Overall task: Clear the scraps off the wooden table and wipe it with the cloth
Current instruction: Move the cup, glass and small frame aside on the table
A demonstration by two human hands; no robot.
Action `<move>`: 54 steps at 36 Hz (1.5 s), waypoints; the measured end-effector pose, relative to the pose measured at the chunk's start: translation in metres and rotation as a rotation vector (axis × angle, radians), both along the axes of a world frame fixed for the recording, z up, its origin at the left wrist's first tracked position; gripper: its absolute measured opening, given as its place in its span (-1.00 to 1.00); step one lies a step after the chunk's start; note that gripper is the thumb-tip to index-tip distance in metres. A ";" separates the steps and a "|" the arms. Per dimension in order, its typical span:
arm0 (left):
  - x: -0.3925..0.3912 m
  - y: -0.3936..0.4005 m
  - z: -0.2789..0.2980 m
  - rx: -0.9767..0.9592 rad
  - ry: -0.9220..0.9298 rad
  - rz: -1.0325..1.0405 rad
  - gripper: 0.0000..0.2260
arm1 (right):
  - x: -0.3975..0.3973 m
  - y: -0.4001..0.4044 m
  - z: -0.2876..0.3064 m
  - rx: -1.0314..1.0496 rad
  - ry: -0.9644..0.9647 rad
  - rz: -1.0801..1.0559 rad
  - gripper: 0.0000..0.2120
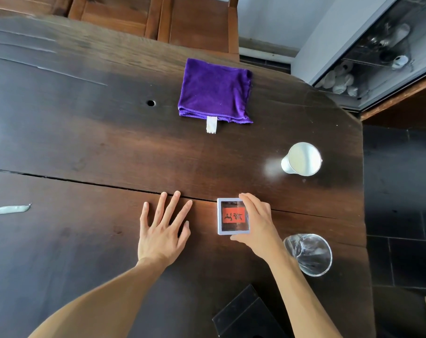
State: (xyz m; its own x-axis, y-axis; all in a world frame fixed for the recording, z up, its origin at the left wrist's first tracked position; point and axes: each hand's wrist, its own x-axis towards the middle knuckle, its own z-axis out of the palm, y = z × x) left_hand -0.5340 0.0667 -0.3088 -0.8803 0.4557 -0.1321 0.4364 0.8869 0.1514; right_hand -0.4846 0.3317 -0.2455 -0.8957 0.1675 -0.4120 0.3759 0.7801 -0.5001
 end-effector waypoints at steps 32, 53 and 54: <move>0.000 0.000 0.000 -0.003 -0.030 0.008 -0.46 | -0.150 0.028 -0.004 0.015 0.163 -0.010 0.00; 0.000 0.001 0.005 0.001 -0.038 0.007 -0.45 | -0.145 0.014 -0.008 -0.087 0.211 -0.151 -0.04; -0.001 0.001 0.005 0.004 -0.038 0.008 -0.45 | -0.145 0.013 -0.009 -0.093 0.212 -0.159 -0.04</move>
State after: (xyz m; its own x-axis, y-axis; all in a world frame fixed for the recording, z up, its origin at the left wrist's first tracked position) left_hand -0.5347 0.0676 -0.3036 -0.8781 0.4496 -0.1636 0.4237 0.8896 0.1707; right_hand -0.6297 0.3450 -0.2543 -0.9291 0.2827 -0.2383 0.3690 0.6669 -0.6474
